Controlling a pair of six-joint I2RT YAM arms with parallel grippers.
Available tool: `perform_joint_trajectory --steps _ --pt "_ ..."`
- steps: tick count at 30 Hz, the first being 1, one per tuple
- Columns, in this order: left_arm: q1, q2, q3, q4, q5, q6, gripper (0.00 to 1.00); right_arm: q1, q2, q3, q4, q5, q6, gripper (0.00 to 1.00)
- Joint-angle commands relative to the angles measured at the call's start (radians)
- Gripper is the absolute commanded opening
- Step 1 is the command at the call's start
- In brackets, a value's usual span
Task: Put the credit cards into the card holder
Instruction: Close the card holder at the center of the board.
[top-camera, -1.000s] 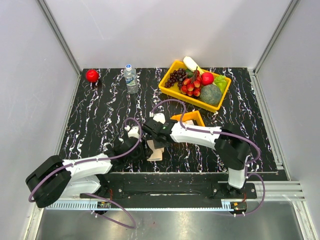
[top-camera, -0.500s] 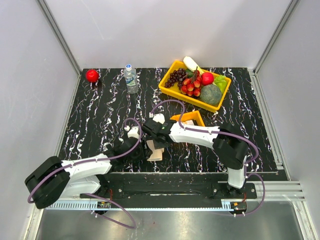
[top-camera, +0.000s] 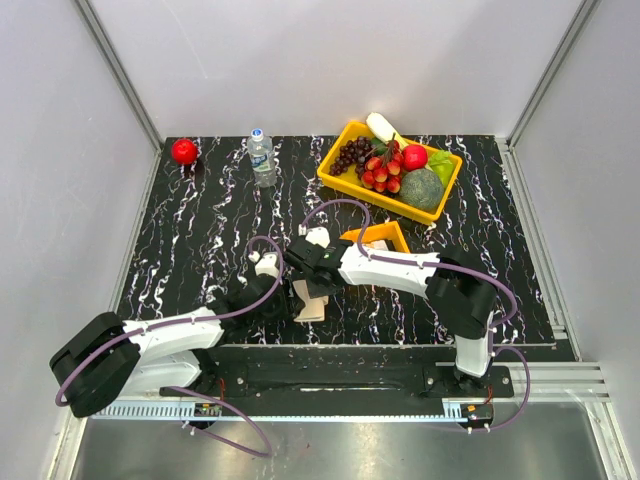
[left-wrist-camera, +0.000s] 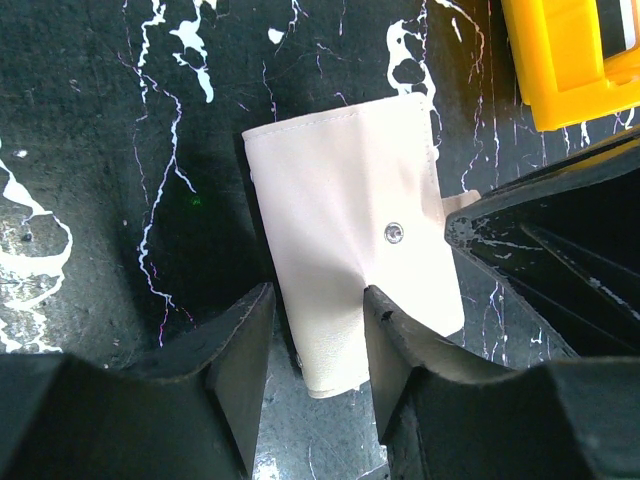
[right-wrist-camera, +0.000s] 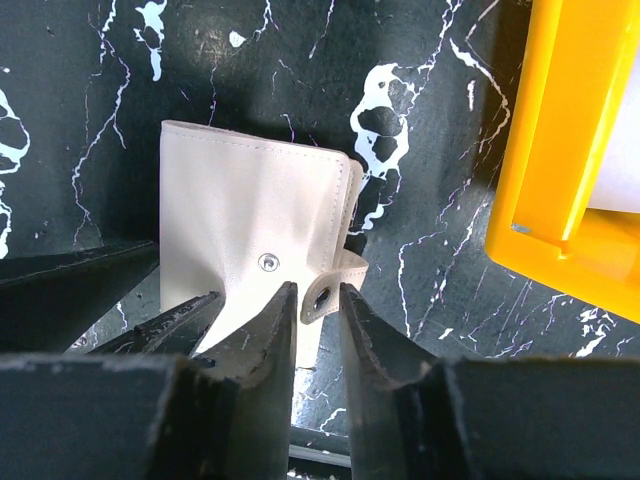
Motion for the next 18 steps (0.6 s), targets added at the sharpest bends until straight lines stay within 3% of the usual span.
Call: perform_joint_trajectory --steps 1,12,18 --pt "0.003 0.015 -0.001 -0.031 0.011 -0.001 0.45 0.013 -0.07 -0.005 0.03 0.037 0.013 0.28" --pt "0.001 0.023 0.001 -0.027 0.014 0.0 0.45 0.013 -0.068 -0.019 0.036 0.032 0.014 0.15" --pt "0.003 0.023 0.005 -0.028 0.019 0.002 0.45 0.012 -0.061 -0.017 0.021 0.046 0.01 0.23"
